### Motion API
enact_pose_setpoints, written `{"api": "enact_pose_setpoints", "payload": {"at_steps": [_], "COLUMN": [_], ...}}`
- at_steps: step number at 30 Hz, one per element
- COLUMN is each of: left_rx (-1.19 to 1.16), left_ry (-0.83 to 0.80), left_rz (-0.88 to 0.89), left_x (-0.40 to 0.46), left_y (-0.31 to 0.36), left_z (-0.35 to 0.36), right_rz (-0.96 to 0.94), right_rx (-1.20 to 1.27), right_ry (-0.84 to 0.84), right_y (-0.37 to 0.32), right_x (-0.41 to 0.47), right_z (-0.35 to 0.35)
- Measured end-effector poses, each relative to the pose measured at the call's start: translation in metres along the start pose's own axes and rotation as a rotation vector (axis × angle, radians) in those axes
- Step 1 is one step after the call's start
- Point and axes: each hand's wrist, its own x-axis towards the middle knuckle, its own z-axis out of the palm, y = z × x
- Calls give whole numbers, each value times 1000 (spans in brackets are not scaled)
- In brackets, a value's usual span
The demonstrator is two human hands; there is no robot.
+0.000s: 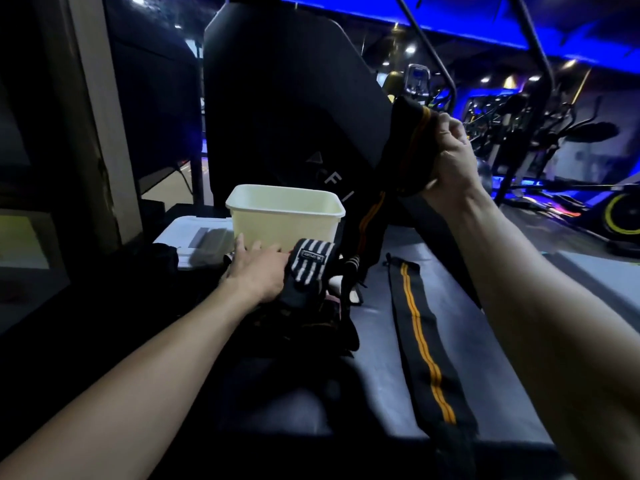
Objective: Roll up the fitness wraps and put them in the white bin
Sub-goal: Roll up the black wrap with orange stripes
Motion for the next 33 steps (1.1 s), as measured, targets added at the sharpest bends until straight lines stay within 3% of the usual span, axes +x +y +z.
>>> {"api": "enact_pose_setpoints", "payload": {"at_steps": [4, 7, 9, 11, 12, 14, 16, 21, 28, 33], "left_rx": [78, 23, 5, -228, -372, -439, -221, 10, 17, -81], "left_ry": [-57, -94, 114, 365, 378, 250, 187, 106, 110, 154], "left_rz": [46, 42, 30, 111, 182, 313, 345, 207, 92, -27], "left_x": [-1, -4, -6, -14, -19, -28, -24, -12, 4, 7], "left_y": [2, 5, 17, 44, 61, 93, 104, 87, 84, 89], "left_z": [-13, -28, -43, -52, -52, -37, -7, 36, 40, 43], "right_rz": [-59, -28, -2, 25, 32, 48, 55, 21, 12, 9], "right_rx": [-103, -131, -123, -117, -112, -102, -108, -82, 57, 112], "right_ry": [148, 133, 105, 97, 103, 124, 156, 338, 552, 589], "right_y": [-18, -19, -14, -8, -6, -1, 2, -5, -13, -33], "right_x": [-5, -17, -24, -28, -30, -33, -36, -34, -35, -40], "right_z": [-17, -26, -32, -35, -36, -40, -45, -76, -109, -131]}}
